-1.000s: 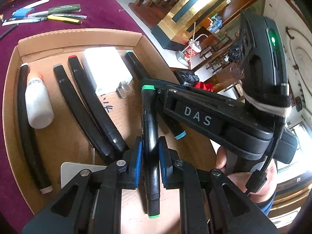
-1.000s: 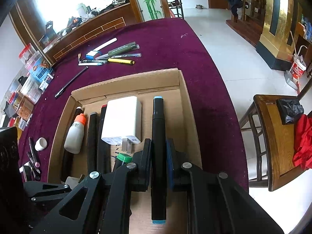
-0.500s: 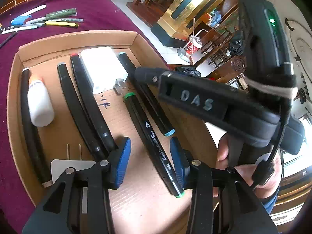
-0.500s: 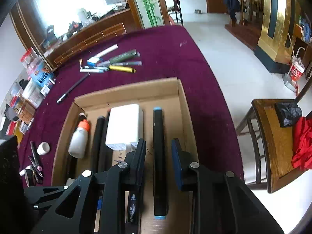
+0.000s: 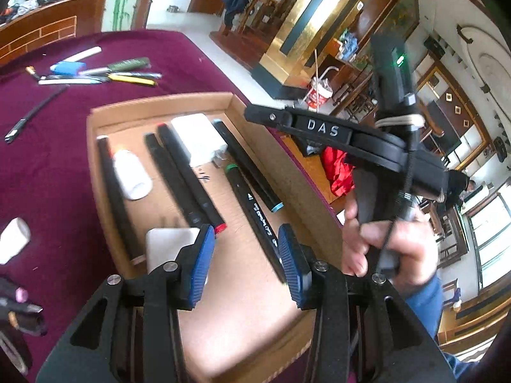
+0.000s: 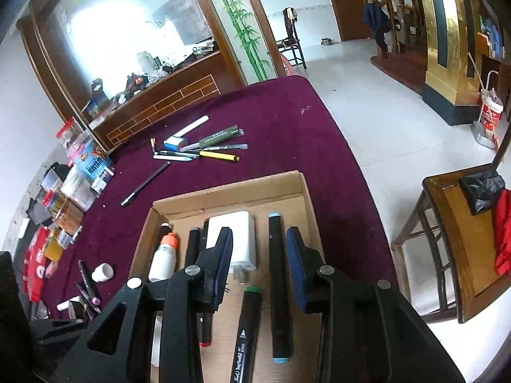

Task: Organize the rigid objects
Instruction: 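Grasp the white tube with the left gripper while the right moves to the tape roll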

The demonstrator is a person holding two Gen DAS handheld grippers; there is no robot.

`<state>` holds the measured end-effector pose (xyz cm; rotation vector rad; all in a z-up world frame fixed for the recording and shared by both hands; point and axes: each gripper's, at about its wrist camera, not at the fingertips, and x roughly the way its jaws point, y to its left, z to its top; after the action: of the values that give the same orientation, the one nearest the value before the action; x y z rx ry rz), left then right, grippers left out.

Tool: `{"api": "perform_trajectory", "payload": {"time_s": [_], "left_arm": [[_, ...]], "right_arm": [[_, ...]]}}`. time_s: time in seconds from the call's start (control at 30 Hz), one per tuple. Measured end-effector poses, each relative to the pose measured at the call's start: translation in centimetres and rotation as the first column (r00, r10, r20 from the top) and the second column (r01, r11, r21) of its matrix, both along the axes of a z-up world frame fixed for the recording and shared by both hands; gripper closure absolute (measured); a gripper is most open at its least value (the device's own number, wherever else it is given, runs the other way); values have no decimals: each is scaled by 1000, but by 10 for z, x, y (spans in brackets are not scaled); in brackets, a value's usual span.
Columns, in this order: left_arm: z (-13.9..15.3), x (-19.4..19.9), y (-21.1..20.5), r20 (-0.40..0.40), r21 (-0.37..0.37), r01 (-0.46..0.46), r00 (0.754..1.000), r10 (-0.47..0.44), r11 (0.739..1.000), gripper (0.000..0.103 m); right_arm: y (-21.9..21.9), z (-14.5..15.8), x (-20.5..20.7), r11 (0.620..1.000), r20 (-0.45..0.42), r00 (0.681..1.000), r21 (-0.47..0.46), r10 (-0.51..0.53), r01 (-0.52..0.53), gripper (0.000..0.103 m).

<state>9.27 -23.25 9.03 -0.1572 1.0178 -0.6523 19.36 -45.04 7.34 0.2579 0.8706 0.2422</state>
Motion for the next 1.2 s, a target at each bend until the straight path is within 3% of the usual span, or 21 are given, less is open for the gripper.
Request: {"api": "perform_trajectory", "payload": {"time_s": [0.2,0.33,0.47,0.57,0.73,0.93,1.0,1.1,1.13,1.17,1.2], "left_arm": [[19,-30,62,83,-12,-77,994,78,997,64],[17,-54,126,118,11,-153,982,151,988,64],[13,-76,186,172,107,-244,960,223,964,46],[2,-80,221,199,234,-303,945,260,924,46],[-29,-76,247,205,410,-291,953,224,865,46],[-58,-59,246,157,478,-169,982,106,862,46],[-64,-52,248,161,513,-174,981,105,841,46],[-72,-41,249,180,505,-181,978,102,844,46],[-74,-40,251,175,502,-190,978,116,844,49],[-74,-39,253,169,472,-208,975,144,857,66],[-73,-40,252,164,457,-217,974,159,863,74]], "right_arm": [[0,3,-2,998,17,1000,59,23,-24,72],[1,3,-3,997,22,999,69,27,-28,72],[2,5,-5,991,30,998,122,51,-54,72],[8,4,-5,991,32,997,113,65,-68,70],[18,-2,-3,990,19,996,106,90,-92,69],[22,3,-7,989,35,993,96,114,-117,69],[24,6,-9,987,46,991,95,127,-131,69],[35,12,-13,978,80,981,92,179,-186,69],[39,13,-15,973,89,975,94,203,-211,69],[47,16,-18,963,104,965,95,241,-251,68],[52,17,-21,957,114,958,94,262,-273,67]]}}
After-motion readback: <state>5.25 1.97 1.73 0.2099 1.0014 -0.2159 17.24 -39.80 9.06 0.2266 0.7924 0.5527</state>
